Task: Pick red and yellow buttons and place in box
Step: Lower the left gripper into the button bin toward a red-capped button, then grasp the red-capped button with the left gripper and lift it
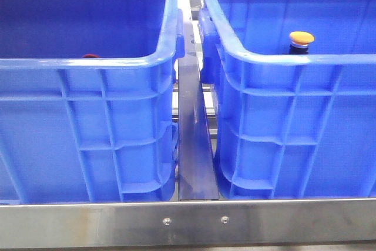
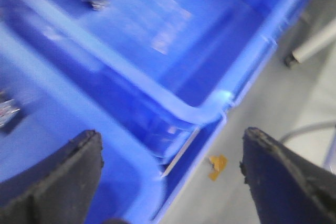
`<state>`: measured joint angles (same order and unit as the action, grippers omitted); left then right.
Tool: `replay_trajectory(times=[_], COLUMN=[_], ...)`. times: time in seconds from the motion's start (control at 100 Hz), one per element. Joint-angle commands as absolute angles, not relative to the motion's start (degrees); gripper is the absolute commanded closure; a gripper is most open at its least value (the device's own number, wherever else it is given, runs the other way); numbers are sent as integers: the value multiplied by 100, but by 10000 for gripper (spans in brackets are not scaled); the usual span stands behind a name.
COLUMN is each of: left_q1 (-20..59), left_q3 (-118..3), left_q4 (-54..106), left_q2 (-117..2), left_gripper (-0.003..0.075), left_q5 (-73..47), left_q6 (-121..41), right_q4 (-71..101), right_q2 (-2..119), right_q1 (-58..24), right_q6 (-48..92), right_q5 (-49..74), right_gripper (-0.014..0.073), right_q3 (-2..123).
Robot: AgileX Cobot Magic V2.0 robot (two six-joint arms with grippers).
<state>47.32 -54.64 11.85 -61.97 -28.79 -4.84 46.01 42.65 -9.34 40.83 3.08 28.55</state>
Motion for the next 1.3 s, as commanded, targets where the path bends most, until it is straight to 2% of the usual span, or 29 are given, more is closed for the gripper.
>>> replay_trajectory(times=[0.0,0.3,0.46,0.68,1.29], left_q1=[4415,2795,2321,2162,2101], left_q3=[-5803,-6488,-6835,-7492,-8514], left_q4=[1261,1236,1225,640,339], left_q2=[-6048,-6427,-6990,-7968,-9830], left_gripper=[209,209,208,208,208], left_q5=[-2773,-4086,-4704,-5349,-5453], left_q6=[-266,344,344,634,934], right_q4=[4580,4580,4580,4580,4580], right_q2=[3879,3596,3596,3596,3596], right_q1=[-913,-913,-913,-913,-913], right_q6=[4127,4127,4127,4127,4127], right_q5=[65,66,60,33,-45], right_gripper=[4,4,4,4,4], right_q3=[2886,2855,2855,2855,2855])
